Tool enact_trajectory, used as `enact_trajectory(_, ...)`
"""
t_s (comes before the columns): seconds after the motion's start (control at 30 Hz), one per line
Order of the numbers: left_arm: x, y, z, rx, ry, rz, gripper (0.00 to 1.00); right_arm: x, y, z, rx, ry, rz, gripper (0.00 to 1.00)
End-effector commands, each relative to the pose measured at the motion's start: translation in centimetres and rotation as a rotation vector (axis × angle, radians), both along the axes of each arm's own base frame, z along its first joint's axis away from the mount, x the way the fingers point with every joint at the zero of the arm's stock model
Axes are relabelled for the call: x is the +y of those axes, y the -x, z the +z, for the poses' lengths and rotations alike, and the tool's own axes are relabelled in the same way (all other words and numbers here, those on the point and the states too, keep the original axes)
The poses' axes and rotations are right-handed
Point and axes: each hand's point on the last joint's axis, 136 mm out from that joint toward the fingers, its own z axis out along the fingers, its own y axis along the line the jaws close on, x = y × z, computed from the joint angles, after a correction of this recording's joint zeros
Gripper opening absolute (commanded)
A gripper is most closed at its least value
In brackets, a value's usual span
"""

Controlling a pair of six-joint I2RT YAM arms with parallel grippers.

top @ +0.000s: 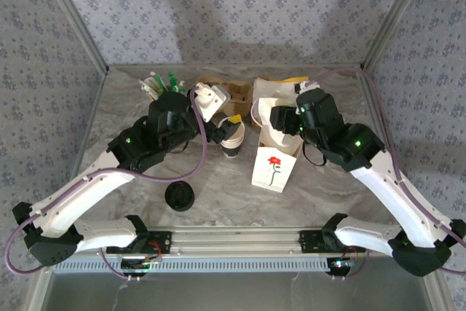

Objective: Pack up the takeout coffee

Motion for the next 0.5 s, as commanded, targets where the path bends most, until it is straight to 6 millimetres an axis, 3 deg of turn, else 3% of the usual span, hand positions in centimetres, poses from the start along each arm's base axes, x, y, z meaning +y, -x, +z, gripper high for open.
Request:
enact_trajectory(0.0, 0.3, -0.1, 1.8, -0.032, 0.021, -0.001, 0.89, 0.7, -0.4, -0.5, 0.027, -0.064, 0.001, 0.44)
enact_trajectory(0.17, 0.1, -0.1, 1.4, -0.022, 0.017, -0.003, 0.89, 0.0, -0.6, -1.5, 0.052, -0.094, -0.065, 0.24)
enact_trajectory(0.47, 0.0, -0.2, 1.4, -0.021, 0.021, -0.006, 0.89, -2.4, 0.3, -4.1, 0.124, -0.030, -0.180, 0.09)
